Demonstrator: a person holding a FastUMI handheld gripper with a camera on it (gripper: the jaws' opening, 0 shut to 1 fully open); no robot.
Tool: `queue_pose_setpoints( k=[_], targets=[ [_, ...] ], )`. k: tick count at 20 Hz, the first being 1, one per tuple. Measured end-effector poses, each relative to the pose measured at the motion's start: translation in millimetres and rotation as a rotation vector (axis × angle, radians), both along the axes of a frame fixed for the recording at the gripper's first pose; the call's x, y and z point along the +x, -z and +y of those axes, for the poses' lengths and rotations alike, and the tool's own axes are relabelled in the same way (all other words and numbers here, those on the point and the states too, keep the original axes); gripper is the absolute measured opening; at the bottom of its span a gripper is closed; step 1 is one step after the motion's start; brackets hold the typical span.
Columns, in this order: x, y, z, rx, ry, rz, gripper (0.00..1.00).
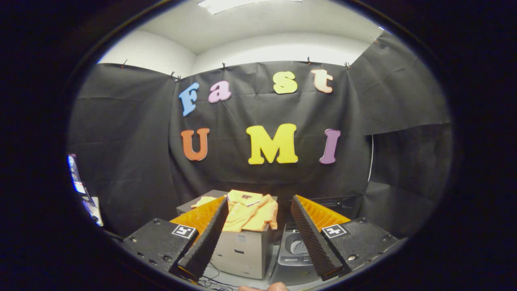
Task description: Put the clothes into the washing machine and then close the washing machine lid.
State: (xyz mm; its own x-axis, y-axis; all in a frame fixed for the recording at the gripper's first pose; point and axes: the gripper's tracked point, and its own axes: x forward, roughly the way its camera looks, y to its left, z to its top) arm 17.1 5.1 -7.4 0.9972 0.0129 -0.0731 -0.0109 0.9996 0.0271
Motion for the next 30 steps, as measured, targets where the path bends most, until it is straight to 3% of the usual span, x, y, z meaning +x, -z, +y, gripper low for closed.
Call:
queue_pose_setpoints(
  k=[8, 19, 30],
  targets=[
    [25.8, 6.0, 17.1, -0.011, 0.002, 0.075, 0.98],
    [74.5, 28.9, 66.7, 0.019, 0.027, 0.319, 0.99],
    [186.1, 47.5, 83.4, 0.062, -0.044, 0.509, 0.99]
  ],
)
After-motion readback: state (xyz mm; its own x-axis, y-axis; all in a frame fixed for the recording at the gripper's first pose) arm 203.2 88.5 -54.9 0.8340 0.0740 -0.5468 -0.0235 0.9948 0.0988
